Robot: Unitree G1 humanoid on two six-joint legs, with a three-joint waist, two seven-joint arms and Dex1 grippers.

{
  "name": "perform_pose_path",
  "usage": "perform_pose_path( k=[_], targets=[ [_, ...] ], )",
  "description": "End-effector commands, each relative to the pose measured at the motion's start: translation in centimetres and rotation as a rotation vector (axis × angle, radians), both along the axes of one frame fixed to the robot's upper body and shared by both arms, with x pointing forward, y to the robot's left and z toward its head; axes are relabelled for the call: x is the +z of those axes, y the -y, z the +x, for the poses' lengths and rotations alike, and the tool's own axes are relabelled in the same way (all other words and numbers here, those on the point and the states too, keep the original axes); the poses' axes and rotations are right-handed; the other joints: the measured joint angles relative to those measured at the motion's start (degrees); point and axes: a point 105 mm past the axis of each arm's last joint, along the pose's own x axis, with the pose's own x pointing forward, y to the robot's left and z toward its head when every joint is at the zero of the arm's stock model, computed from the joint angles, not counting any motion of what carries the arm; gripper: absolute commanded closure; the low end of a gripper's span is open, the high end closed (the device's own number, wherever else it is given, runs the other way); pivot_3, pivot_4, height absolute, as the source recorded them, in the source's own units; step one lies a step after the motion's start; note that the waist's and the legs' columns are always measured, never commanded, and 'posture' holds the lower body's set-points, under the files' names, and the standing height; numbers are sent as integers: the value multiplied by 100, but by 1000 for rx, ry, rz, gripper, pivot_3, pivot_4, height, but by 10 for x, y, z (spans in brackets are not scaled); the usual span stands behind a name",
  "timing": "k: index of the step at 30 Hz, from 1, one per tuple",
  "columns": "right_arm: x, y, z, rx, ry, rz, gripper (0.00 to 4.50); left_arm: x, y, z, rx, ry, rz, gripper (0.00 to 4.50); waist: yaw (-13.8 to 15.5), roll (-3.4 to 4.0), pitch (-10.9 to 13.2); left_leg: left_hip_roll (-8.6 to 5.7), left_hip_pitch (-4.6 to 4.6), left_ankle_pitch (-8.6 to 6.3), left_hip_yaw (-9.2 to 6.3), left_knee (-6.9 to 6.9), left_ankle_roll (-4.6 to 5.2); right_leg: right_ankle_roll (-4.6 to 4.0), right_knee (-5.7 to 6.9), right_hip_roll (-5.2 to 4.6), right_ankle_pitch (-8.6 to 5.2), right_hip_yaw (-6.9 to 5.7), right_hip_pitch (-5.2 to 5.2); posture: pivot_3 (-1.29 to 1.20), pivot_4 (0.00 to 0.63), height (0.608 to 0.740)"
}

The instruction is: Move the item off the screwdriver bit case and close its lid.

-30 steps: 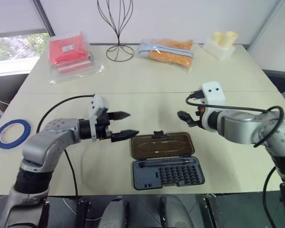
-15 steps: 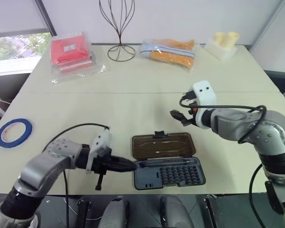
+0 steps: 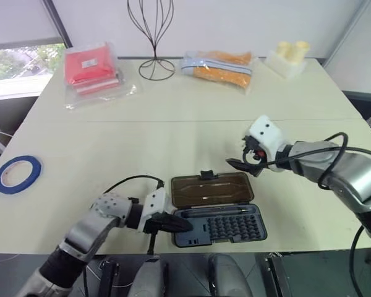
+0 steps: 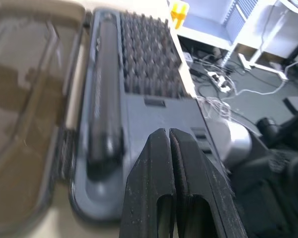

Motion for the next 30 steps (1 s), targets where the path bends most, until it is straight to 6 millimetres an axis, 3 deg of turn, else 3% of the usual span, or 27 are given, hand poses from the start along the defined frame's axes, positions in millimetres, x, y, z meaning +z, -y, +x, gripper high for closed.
perform_pose_path(
  k=[1, 7, 11, 19, 30],
  targets=[
    [14, -2, 3, 127, 54, -77, 0, -11, 1, 2, 7, 13, 37, 4401, -1, 1, -1, 0, 1, 0, 1, 0, 0, 0, 0, 0, 0, 0, 0, 0, 150, 740],
    [13, -6, 16, 243, 41, -137, 0, -16, 1, 5, 14, 17, 47, 4401, 0, 2, -1, 0, 5, 0, 1, 1, 0, 0, 0, 0, 0, 0, 4, 0, 150, 740],
    [1, -6, 22, 307, 16, -191, 0, -17, 1, 5, 18, 21, 50, 4401, 2, 1, -2, -1, 7, 1, 1, 2, -1, 0, 0, -1, 0, 0, 8, 0, 150, 740],
    [-25, -6, 23, 349, -57, -205, 0, -18, -3, 6, 30, 26, 52, 4401, 0, 2, -2, -1, 9, 1, 0, 3, -2, 0, 5, -1, 0, 0, 8, 0, 150, 740],
    [-38, -8, 20, 366, -83, -207, 0, -18, -4, 6, 32, 35, 55, 4401, -1, 3, -3, -1, 12, 2, 0, 4, -4, 0, 9, -1, 0, 0, 8, 0, 150, 740]
  ],
)
